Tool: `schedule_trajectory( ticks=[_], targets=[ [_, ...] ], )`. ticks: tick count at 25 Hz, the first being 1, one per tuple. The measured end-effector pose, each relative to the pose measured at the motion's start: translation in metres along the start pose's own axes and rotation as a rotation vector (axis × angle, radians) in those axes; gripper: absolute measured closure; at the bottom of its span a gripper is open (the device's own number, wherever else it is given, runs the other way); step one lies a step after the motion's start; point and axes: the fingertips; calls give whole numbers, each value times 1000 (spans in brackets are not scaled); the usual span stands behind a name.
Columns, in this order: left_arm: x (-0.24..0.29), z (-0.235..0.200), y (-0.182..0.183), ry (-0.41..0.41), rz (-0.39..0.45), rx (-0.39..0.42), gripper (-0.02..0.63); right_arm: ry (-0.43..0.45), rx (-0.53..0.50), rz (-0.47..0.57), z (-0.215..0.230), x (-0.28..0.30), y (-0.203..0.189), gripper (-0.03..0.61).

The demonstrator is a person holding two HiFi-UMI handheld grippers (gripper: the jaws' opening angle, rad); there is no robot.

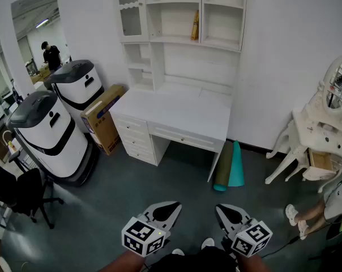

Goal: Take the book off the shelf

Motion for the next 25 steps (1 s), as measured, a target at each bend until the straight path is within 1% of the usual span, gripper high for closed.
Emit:
schedule_trajectory(
  ticks=[4, 12, 17, 22, 25],
  targets=[
    [1, 3, -2, 1, -8, 10, 603, -2, -1, 3, 2, -2, -1, 552],
    [0, 2, -2, 6, 3, 3, 603, -6, 8, -1, 5, -2, -4, 552],
    [-3, 1, -2, 12, 2, 0, 603, 15, 31, 29, -1, -3, 1, 551],
    [-5, 4, -7, 11, -1, -5, 603, 41, -38, 22, -17, -1, -2, 549],
    [-7, 5, -11, 5, -10, -11, 603, 81, -44, 11, -26, -1, -5, 549]
  ],
)
Point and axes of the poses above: the fingertips, and each gripper's own axes: x forward along the fingers, z to its right, y out of its top, and after that the axes turned 9 degrees about -y, right-handed
